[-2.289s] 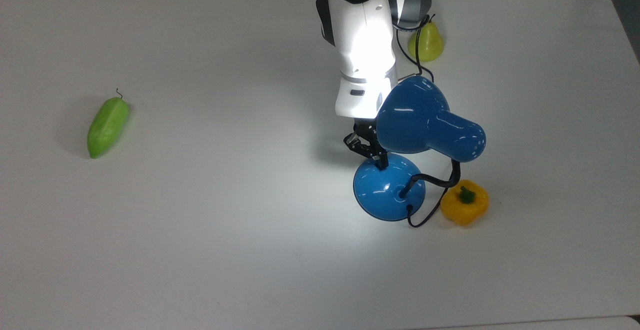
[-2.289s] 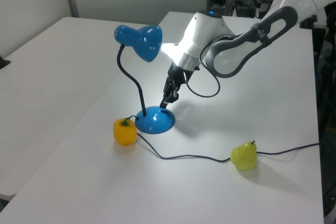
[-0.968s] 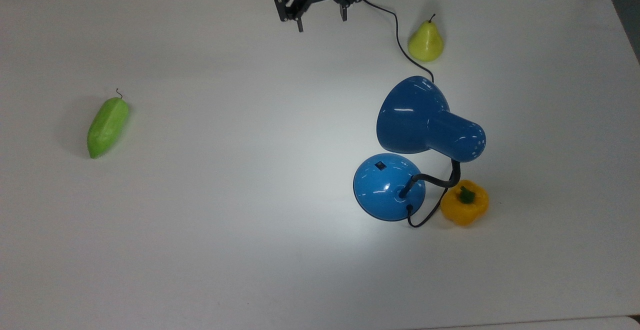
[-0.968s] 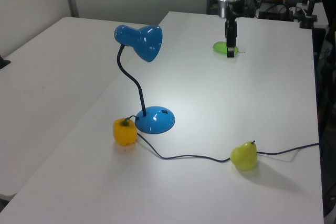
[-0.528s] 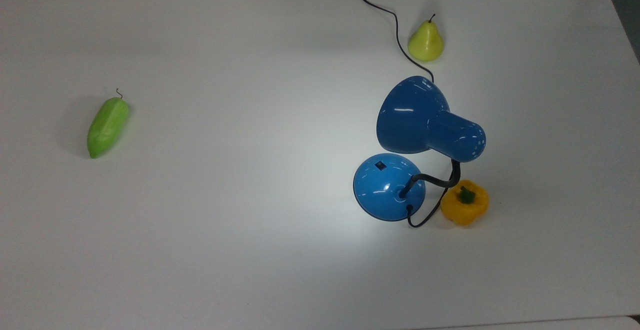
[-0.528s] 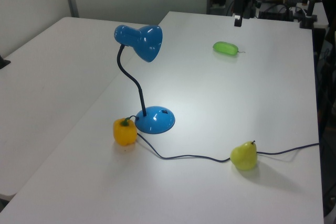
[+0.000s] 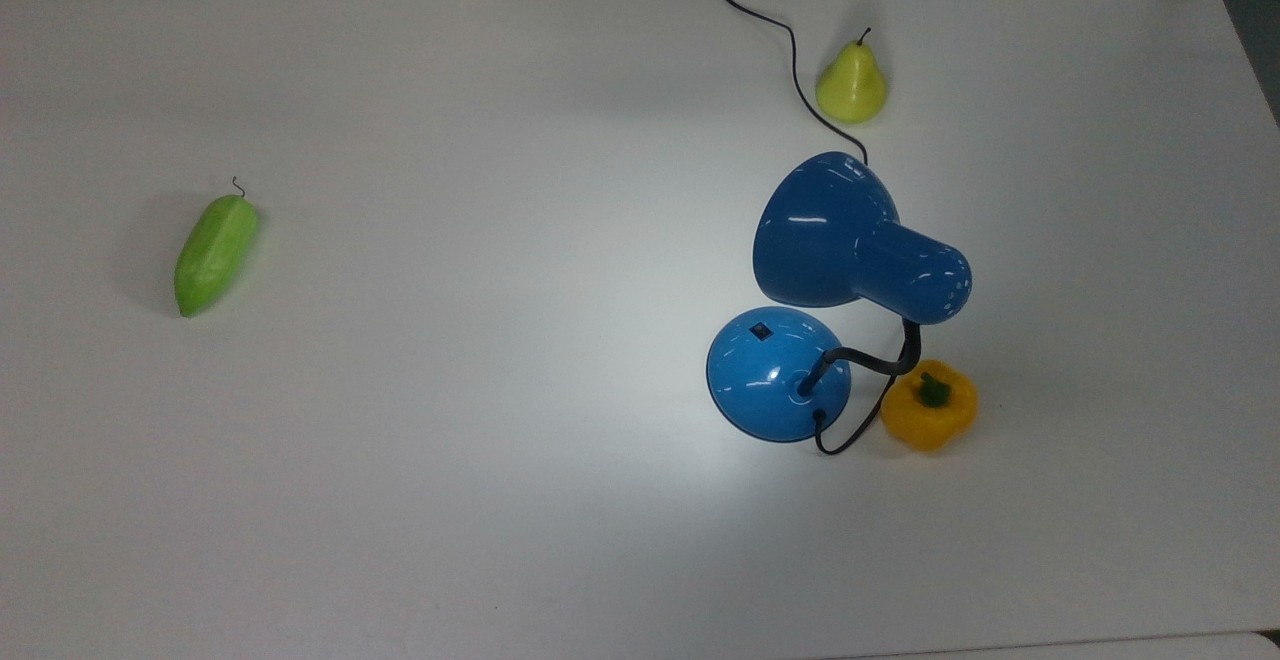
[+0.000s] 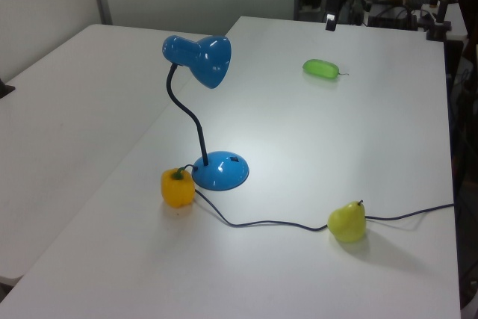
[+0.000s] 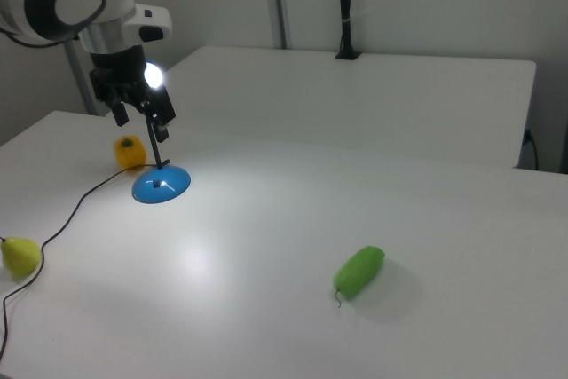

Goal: Turn on desk lamp

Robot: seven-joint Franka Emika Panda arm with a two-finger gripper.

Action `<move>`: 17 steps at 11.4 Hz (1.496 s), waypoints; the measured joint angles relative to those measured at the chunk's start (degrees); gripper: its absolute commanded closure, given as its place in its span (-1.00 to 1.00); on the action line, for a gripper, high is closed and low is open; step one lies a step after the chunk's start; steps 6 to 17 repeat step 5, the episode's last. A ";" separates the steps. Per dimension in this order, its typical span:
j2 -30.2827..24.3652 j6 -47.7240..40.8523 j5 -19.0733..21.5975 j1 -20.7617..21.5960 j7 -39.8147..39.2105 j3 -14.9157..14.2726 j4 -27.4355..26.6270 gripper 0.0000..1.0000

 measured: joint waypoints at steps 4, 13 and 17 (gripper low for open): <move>1.09 1.01 -0.12 -2.30 -2.71 2.36 0.75 -1.00; 1.09 1.01 -0.23 -2.43 -2.89 2.63 0.91 -1.00; 1.09 1.01 -0.23 -2.43 -2.89 2.63 0.91 -1.00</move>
